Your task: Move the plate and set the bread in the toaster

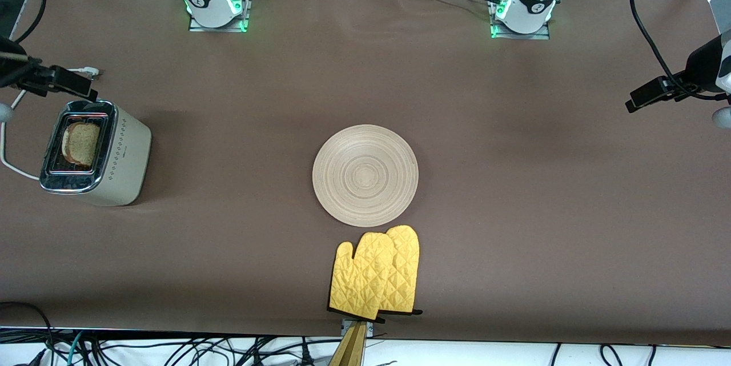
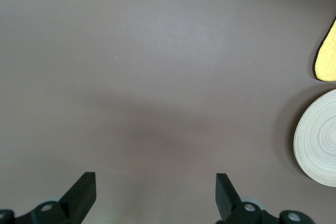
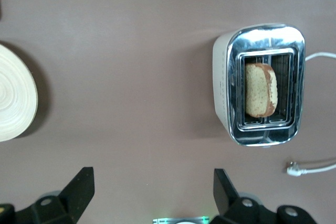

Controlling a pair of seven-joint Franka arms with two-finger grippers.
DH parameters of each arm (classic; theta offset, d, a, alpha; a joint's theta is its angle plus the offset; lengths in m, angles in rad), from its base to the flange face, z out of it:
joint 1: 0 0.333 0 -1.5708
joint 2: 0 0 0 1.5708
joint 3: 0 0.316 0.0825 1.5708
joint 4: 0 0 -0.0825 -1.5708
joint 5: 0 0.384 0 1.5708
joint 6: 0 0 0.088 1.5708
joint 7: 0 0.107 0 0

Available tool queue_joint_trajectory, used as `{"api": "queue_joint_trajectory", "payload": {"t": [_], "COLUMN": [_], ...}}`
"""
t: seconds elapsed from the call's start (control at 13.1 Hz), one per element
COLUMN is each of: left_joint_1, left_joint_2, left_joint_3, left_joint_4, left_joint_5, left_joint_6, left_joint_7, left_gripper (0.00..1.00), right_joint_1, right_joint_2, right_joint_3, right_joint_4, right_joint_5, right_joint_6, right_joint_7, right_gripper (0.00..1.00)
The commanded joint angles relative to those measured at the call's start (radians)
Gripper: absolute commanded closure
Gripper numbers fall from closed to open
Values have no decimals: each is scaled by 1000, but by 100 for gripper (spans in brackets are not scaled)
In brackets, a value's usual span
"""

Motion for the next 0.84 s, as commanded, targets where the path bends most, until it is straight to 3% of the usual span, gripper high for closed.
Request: {"api": "queue_joint_trajectory", "payload": {"t": [0.0, 0.3, 0.76], "left_joint_1": [3, 3, 3], "left_joint_2": [10, 10, 10], "left_joint_3": [-3, -3, -3], "left_joint_4": [27, 28, 28], "left_joint_5": [-7, -7, -7], "left_joint_6": [-14, -14, -14], "left_joint_7": [-6, -6, -6], "left_gripper": [0, 0, 0], "right_joint_1": [-28, -57, -56], "right_joint_2": [-44, -79, -46], "right_joint_3": [21, 18, 13], "right_joint_4": [-64, -127, -93], "right_joint_5": [0, -1, -37], "right_joint_6": [32, 38, 29], "right_joint_7": [-97, -91, -116], "right_gripper": [0, 0, 0]}}
